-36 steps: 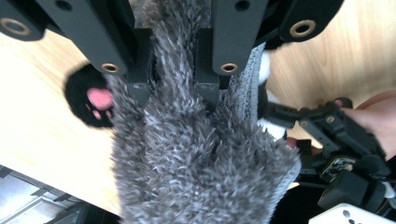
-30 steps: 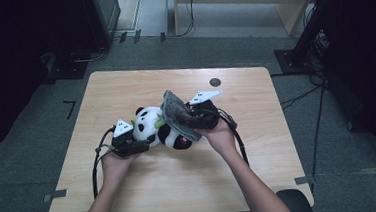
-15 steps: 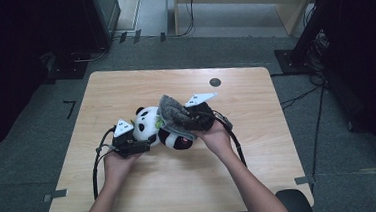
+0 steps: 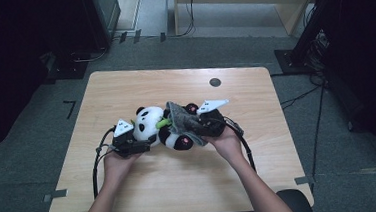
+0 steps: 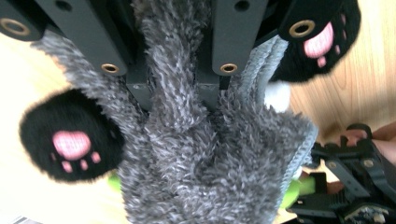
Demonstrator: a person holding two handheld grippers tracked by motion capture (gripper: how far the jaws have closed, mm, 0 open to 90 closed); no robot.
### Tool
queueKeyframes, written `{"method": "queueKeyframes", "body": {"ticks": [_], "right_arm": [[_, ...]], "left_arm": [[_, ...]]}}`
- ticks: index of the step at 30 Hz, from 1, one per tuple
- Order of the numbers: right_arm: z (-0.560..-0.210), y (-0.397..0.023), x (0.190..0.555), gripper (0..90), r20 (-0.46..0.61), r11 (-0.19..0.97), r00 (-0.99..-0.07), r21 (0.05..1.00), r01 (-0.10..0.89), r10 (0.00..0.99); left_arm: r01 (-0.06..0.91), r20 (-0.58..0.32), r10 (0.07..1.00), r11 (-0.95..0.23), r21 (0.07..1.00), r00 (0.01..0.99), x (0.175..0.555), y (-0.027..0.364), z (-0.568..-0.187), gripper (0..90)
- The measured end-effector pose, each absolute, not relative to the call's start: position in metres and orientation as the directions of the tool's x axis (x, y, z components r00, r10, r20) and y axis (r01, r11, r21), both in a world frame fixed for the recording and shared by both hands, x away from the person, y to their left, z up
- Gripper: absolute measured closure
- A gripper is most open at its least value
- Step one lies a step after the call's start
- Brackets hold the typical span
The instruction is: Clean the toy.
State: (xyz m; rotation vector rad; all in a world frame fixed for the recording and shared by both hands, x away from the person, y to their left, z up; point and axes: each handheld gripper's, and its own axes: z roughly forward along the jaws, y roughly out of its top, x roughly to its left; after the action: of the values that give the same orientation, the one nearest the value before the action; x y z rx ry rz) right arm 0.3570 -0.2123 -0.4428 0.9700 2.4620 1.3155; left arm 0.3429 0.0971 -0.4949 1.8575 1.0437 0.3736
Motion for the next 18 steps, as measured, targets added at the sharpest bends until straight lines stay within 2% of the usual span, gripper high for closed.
{"method": "queueKeyframes", "body": {"ticks": [11, 18], "right_arm": [[-0.463, -0.231, 0.347, 76.3, 0.172, 0.369, -0.745, 0.783, 0.500, 0.644], [-0.483, -0.242, 0.342, 76.4, 0.175, 0.407, -0.716, 0.722, 0.560, 0.676]], "left_arm": [[0.481, -0.154, 0.789, -0.196, 0.855, 0.595, 0.341, 0.097, -0.497, 10.9], [0.480, -0.157, 0.788, -0.192, 0.856, 0.595, 0.341, 0.098, -0.497, 11.2]]}}
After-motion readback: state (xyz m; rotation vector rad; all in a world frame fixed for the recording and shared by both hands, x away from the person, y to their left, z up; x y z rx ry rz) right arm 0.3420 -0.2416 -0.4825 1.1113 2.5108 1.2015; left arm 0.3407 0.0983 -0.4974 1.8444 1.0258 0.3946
